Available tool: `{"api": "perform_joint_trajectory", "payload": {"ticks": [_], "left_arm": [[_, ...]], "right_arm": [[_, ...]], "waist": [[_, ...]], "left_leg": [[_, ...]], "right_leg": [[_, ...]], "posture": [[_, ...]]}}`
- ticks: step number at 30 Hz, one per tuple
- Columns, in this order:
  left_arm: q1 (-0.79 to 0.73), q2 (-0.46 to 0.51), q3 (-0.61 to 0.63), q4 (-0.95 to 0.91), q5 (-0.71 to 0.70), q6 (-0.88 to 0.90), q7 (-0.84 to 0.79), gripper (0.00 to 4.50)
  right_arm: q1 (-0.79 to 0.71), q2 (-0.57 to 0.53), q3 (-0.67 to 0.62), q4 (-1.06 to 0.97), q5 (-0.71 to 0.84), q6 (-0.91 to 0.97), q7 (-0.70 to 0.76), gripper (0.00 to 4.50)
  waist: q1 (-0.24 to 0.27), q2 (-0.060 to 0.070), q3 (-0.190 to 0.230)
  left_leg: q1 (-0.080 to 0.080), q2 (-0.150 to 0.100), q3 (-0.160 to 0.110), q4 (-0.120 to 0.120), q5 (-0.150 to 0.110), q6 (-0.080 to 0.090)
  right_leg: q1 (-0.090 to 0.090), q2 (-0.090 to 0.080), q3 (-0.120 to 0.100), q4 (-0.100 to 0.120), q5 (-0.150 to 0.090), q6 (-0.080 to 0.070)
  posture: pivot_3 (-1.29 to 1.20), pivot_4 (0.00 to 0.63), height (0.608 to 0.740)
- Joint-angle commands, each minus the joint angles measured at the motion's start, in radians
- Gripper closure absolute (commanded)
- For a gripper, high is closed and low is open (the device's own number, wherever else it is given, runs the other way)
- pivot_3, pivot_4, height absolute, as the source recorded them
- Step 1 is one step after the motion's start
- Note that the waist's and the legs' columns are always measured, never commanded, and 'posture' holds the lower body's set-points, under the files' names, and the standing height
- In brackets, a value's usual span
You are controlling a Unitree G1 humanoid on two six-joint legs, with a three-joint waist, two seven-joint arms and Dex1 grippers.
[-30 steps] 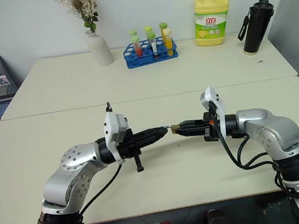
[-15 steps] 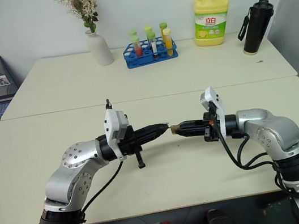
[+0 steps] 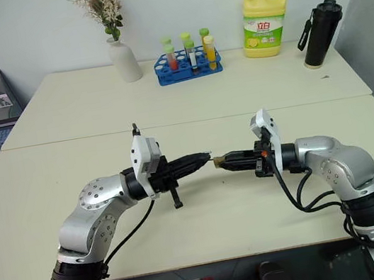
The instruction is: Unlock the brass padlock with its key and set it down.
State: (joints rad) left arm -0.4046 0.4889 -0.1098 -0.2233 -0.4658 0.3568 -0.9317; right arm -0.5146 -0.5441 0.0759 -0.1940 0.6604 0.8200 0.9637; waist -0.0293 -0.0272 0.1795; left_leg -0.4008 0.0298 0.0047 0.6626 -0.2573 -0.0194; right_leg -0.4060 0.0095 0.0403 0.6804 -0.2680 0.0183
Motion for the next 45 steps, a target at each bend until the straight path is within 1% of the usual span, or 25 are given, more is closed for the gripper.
{"api": "perform_joint_trajectory", "payload": {"ticks": [1, 3, 4, 5, 7, 8, 11, 14, 17, 19, 22, 23, 34, 38, 40, 44, 45], "left_arm": [[-0.004, -0.001, 0.019, -0.032, 0.002, -0.033, 0.0, 4.5], [0.01, 0.02, 0.02, -0.044, 0.014, -0.048, -0.013, 4.5], [0.029, 0.05, 0.013, -0.047, 0.063, -0.108, -0.027, 4.5], [0.054, 0.092, 0.003, -0.041, 0.14, -0.206, -0.042, 4.33], [0.088, 0.144, 0.001, -0.024, 0.228, -0.346, -0.061, 3.92], [0.097, 0.154, 0.004, -0.014, 0.243, -0.386, -0.064, 3.66], [0.122, 0.184, 0.023, 0.023, 0.294, -0.532, -0.065, 2.72], [0.163, 0.191, 0.049, 0.009, 0.285, -0.586, -0.055, 1.7], [0.213, 0.216, 0.052, -0.066, 0.242, -0.58, -0.087, 0.69], [0.244, 0.245, 0.048, -0.118, 0.2, -0.519, -0.115, 0.06], [0.272, 0.277, 0.045, -0.174, 0.175, -0.46, -0.13, 0.0], [0.273, 0.279, 0.045, -0.182, 0.176, -0.452, -0.126, 0.0], [0.259, 0.256, 0.04, -0.194, 0.185, -0.412, -0.1, 0.0], [0.248, 0.248, 0.026, -0.175, 0.202, -0.424, -0.101, 0.0], [0.245, 0.244, 0.021, -0.174, 0.205, -0.423, -0.102, 0.0], [0.25, 0.239, 0.02, -0.185, 0.19, -0.392, -0.093, 0.0], [0.255, 0.238, 0.022, -0.188, 0.182, -0.374, -0.088, 0.0]], "right_arm": [[-0.001, -0.001, -0.008, -0.032, 0.014, -0.01, 0.011, 4.36], [-0.002, -0.001, -0.009, -0.027, 0.012, -0.008, 0.006, 4.36], [-0.004, -0.001, -0.013, -0.022, 0.015, 0.001, 0.001, 4.36], [-0.007, -0.004, -0.017, -0.017, 0.018, 0.014, -0.004, 4.36], [-0.01, -0.007, -0.026, -0.012, 0.028, 0.039, -0.013, 4.36], [-0.01, -0.007, -0.031, -0.01, 0.033, 0.048, -0.016, 4.36], [-0.009, -0.009, -0.037, -0.01, 0.041, 0.083, -0.026, 4.36], [-0.007, -0.011, -0.041, -0.011, 0.064, 0.148, -0.05, 4.36], [-0.013, 0.005, -0.049, 0.001, 0.088, 0.239, -0.1, 4.36], [-0.024, 0.017, -0.06, 0.025, 0.099, 0.297, -0.142, 4.36], [-0.046, 0.032, -0.073, 0.072, 0.099, 0.354, -0.188, 4.36], [-0.05, 0.034, -0.075, 0.08, 0.099, 0.368, -0.196, 4.36], [-0.051, 0.109, -0.05, 0.149, 0.047, 0.441, -0.32, 4.36], [-0.061, 0.097, -0.029, 0.195, 0.009, 0.441, -0.329, 4.36], [-0.056, 0.077, -0.024, 0.202, 0.002, 0.448, -0.319, 3.61], [-0.043, 0.031, -0.03, 0.197, -0.009, 0.439, -0.3, 2.26], [-0.038, 0.012, -0.029, 0.192, -0.016, 0.43, -0.291, 1.83]], "waist": [[0.0, 0.0, 0.0], [0.0, 0.0, 0.0], [0.0, 0.0, 0.0], [-0.002, 0.0, 0.0], [-0.004, 0.0, 0.0], [-0.003, 0.0, 0.0], [0.002, 0.0, 0.0], [0.003, 0.001, 0.0], [0.001, 0.0, 0.0], [0.0, 0.0, 0.0], [-0.001, 0.001, 0.0], [-0.001, 0.001, 0.0], [-0.002, 0.001, 0.0], [-0.001, 0.001, 0.0], [-0.001, 0.001, 0.0], [-0.002, 0.001, 0.0], [-0.001, 0.001, 0.0]], "left_leg": [[0.0, 0.0, 0.0, 0.0, 0.0, 0.0], [0.0, 0.0, 0.0, 0.0, 0.0, 0.0], [0.0, 0.0, 0.0, 0.0, 0.0, 0.0], [0.0, 0.0, 0.0, 0.0, 0.0, 0.0], [0.001, 0.001, 0.001, -0.001, 0.0, 0.0], [0.001, 0.001, 0.001, -0.001, 0.0, 0.0], [0.0, 0.001, 0.001, -0.001, 0.0, 0.0], [0.0, 0.0, 0.001, -0.001, 0.0, 0.0], [0.0, 0.0, 0.001, -0.001, 0.0, 0.0], [0.0, 0.001, 0.001, -0.001, 0.0, 0.0], [0.0, 0.001, 0.001, -0.001, 0.0, 0.0], [0.0, 0.001, 0.001, -0.001, 0.0, 0.0], [0.0, 0.001, 0.001, -0.001, 0.0, 0.0], [0.0, 0.001, 0.001, -0.001, 0.0, 0.0], [0.0, 0.0, 0.001, -0.001, 0.0, 0.0], [0.0, 0.0, 0.002, -0.001, 0.0, 0.0], [0.0, 0.001, 0.001, -0.001, 0.0, 0.0]], "right_leg": [[0.0, 0.0, 0.0, 0.0, 0.0, 0.0], [0.0, 0.0, 0.0, 0.0, 0.0, 0.0], [0.0, 0.0, 0.0, 0.0, 0.0, 0.0], [0.0, 0.0, 0.0, 0.0, 0.0, 0.0], [0.0, 0.0, 0.001, 0.0, 0.001, -0.002], [-0.001, 0.0, 0.001, 0.0, 0.002, -0.005], [-0.001, -0.001, 0.0, 0.0, 0.002, -0.005], [0.0, -0.002, 0.001, -0.001, 0.002, -0.005], [0.0, -0.004, 0.001, -0.001, 0.002, -0.005], [-0.001, -0.004, 0.0, -0.001, 0.002, -0.005], [-0.001, -0.004, 0.0, 0.0, 0.002, -0.004], [-0.001, -0.003, 0.0, 0.0, 0.0, 0.0], [-0.001, -0.001, 0.001, -0.001, -0.001, 0.0], [-0.001, -0.001, 0.001, -0.001, -0.001, 0.0], [-0.001, -0.001, 0.001, -0.001, -0.001, 0.0], [-0.001, -0.001, 0.001, -0.001, -0.001, 0.0], [-0.001, -0.001, 0.001, -0.001, -0.001, 0.0]], "posture": [[0.0, 0.15, 0.74], [0.0, 0.15, 0.74], [0.0, 0.15, 0.74], [0.0, 0.15, 0.74], [0.0, 0.15, 0.74], [0.0, 0.15, 0.74], [0.0, 0.15, 0.74], [0.0, 0.15, 0.74], [0.0, 0.15, 0.74], [0.0, 0.15, 0.74], [0.0, 0.15, 0.74], [0.0, 0.15, 0.74], [0.0, 0.15, 0.74], [0.0, 0.15, 0.74], [0.0, 0.15, 0.74], [0.0, 0.15, 0.74], [0.0, 0.15, 0.74]]}}
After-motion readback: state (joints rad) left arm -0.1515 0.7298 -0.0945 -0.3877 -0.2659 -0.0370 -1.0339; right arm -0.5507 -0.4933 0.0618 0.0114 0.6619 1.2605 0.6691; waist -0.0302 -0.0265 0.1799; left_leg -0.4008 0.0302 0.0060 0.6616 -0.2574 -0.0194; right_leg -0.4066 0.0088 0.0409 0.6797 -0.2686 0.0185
